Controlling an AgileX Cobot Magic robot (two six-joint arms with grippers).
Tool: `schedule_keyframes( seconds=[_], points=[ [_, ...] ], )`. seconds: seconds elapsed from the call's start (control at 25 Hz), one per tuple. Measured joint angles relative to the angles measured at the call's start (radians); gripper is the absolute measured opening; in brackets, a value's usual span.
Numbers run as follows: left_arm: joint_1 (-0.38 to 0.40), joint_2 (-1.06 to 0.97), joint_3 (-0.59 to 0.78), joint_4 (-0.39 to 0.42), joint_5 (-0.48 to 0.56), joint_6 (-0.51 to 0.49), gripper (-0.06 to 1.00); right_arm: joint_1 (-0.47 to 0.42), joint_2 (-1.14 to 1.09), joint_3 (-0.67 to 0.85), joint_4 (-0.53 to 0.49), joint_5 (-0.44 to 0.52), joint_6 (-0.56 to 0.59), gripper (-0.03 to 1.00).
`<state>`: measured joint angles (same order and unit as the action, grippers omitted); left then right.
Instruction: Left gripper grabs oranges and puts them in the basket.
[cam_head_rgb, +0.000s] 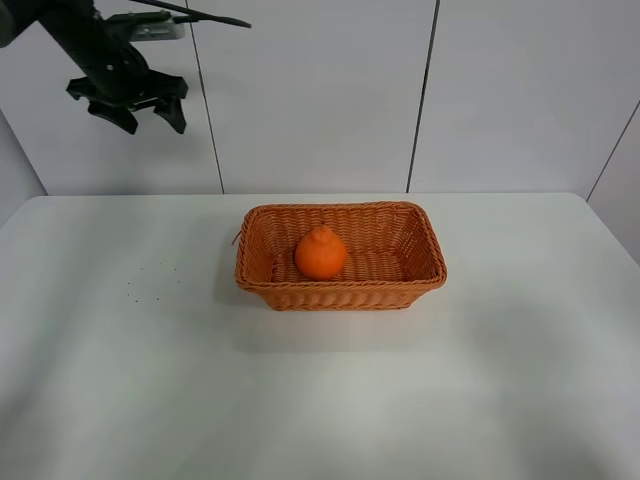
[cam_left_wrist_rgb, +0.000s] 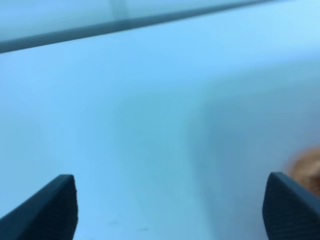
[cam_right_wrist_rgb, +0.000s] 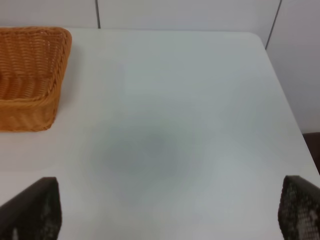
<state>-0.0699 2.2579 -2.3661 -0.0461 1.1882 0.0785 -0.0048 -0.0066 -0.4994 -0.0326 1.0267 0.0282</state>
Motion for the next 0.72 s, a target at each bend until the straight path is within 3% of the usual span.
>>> schedule_keyframes(
  seconds=[0.24,0.52,0.72],
  points=[
    [0.128,0.000,0.000,0.006,0.000,-0.009,0.86,0.000,0.000,0.000,0.000,0.000,0.000,0.69],
    [0.134,-0.011,0.077,-0.002,0.000,-0.012,0.85,0.000,0.000,0.000,0.000,0.000,-0.001,0.69],
    [0.134,-0.128,0.200,-0.005,0.000,-0.014,0.85,0.000,0.000,0.000,0.000,0.000,-0.001,0.69]
  ],
)
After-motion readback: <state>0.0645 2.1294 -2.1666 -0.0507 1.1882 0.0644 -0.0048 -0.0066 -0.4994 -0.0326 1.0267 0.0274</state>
